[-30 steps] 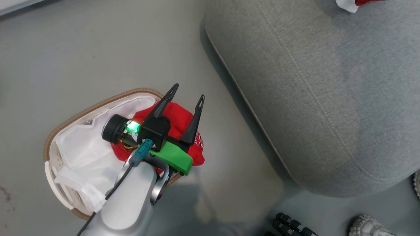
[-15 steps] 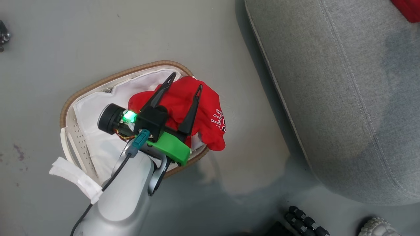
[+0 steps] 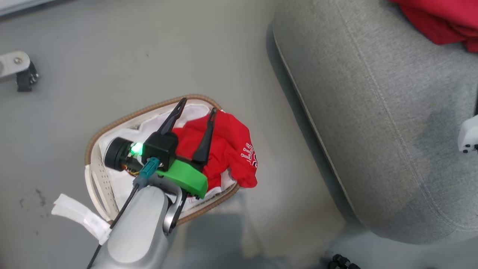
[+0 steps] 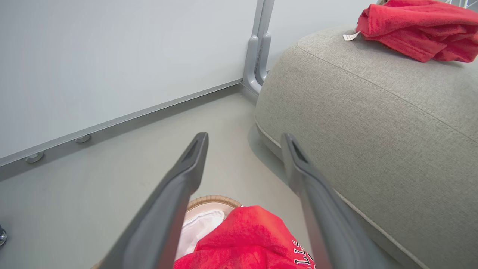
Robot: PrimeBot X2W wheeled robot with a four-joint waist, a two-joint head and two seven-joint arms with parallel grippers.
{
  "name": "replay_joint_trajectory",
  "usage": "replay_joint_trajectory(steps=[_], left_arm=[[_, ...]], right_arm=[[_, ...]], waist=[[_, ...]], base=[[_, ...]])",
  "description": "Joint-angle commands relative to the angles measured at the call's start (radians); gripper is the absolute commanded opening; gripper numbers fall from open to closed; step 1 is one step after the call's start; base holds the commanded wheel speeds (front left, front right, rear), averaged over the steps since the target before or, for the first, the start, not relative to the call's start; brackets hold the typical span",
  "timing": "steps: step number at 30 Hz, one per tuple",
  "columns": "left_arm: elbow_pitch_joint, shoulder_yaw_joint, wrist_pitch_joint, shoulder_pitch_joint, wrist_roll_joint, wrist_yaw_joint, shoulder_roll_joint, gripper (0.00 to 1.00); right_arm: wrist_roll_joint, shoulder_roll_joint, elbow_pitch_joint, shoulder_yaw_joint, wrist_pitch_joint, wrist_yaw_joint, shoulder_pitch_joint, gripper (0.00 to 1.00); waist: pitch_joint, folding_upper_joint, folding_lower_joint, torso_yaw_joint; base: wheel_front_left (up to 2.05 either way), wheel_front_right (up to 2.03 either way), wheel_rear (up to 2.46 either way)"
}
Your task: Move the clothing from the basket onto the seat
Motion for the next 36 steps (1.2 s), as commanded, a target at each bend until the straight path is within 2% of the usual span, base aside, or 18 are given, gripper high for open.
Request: replay_joint_trajectory(steps=[1,5,15,25,36], left_arm=[[0.004,0.014,-0.001,0.024,0.003,-0.001,-0.005,1.0],[0.009,0.047,-0.001,0.067,0.006,0.001,-0.01,1.0],[0.013,0.121,-0.001,0.134,-0.003,0.023,-0.019,1.0],[0.011,0.21,-0.001,0.191,-0.018,0.058,-0.02,1.0],[0.017,0.318,-0.001,0.278,-0.004,0.078,-0.02,1.0]], right_arm=[[0.017,0.007,-0.024,-0.009,0.0,-0.002,0.026,1.0],[0.074,0.054,-0.1,0.018,0.0,-0.002,0.084,1.0],[0.195,0.124,-0.205,0.188,0.0,-0.002,0.15,1.0],[0.287,0.167,-0.217,0.333,0.0,-0.002,0.185,1.0],[0.328,0.201,-0.199,0.375,0.0,-0.002,0.26,1.0]], waist=[[-0.062,0.0,-0.0001,0.005],[-0.123,0.0,-0.0001,0.02],[-0.229,0.0,-0.0001,0.091],[-0.301,0.0,-0.0001,0.171],[-0.396,0.0,-0.0001,0.206]], base=[[0.0,0.0,0.0],[0.0,0.0,0.0],[0.0,0.0,0.0],[0.0,0.0,0.0],[0.0,0.0,0.0]])
